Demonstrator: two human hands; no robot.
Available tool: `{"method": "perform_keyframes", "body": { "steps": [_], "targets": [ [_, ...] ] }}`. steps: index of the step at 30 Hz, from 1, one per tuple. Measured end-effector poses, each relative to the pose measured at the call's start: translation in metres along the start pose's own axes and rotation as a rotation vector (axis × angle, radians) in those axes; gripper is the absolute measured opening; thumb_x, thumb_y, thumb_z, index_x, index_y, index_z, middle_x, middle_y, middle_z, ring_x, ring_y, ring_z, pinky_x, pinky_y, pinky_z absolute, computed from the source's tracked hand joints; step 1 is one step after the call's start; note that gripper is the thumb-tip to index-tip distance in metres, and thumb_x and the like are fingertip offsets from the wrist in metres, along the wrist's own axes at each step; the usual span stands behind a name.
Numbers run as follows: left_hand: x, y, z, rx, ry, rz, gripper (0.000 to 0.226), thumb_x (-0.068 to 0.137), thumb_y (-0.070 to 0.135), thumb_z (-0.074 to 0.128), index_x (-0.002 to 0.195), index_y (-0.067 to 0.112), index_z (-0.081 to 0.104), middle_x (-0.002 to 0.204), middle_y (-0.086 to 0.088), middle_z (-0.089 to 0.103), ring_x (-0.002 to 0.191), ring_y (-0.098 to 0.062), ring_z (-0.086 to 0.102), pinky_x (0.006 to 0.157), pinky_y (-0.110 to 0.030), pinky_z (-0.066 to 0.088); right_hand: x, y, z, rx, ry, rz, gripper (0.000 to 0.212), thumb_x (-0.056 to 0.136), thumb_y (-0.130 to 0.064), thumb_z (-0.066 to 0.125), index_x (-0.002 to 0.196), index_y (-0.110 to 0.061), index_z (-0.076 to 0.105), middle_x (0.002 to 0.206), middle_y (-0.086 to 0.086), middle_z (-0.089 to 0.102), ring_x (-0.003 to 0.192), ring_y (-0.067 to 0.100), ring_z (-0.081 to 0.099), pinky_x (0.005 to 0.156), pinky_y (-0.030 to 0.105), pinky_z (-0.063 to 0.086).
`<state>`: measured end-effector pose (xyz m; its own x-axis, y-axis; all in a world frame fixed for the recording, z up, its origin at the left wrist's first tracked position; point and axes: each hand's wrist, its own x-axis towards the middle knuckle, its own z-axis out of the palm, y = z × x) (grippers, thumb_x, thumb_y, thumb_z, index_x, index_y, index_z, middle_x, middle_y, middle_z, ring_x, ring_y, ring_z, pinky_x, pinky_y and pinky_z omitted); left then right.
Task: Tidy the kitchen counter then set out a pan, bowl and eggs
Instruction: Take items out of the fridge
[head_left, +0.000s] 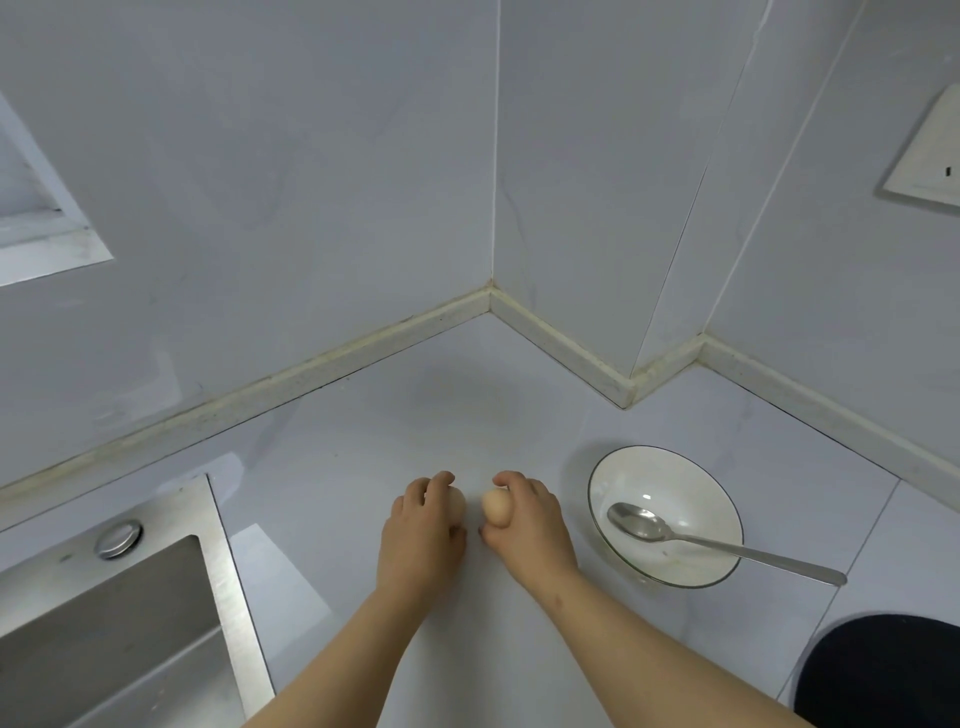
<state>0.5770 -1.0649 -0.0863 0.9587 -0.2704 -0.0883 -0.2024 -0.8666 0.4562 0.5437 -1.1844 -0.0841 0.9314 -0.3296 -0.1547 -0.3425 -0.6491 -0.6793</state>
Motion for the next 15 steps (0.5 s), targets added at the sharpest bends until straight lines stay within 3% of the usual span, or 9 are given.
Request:
{"method": "perform_keyframes", "body": {
  "steps": [15],
  "targets": [
    [-0.011, 0.002, -0.022, -0.051, -0.054, -0.020, 0.071, 0.082, 0.028, 0.062, 0.143, 0.022, 0.025, 0.146, -0.002, 0.026, 0.127, -0.027, 0.036, 0.094, -0.029, 0.037, -0.014, -0.005, -0.011, 0.026, -0.015, 0.022, 0.064, 0.078, -0.026, 0.065, 0.136, -0.025, 0.037, 0.142, -0.003, 0.035, 0.130, 0.019, 0.037, 0.099, 0.029, 0.040]
  ]
}}
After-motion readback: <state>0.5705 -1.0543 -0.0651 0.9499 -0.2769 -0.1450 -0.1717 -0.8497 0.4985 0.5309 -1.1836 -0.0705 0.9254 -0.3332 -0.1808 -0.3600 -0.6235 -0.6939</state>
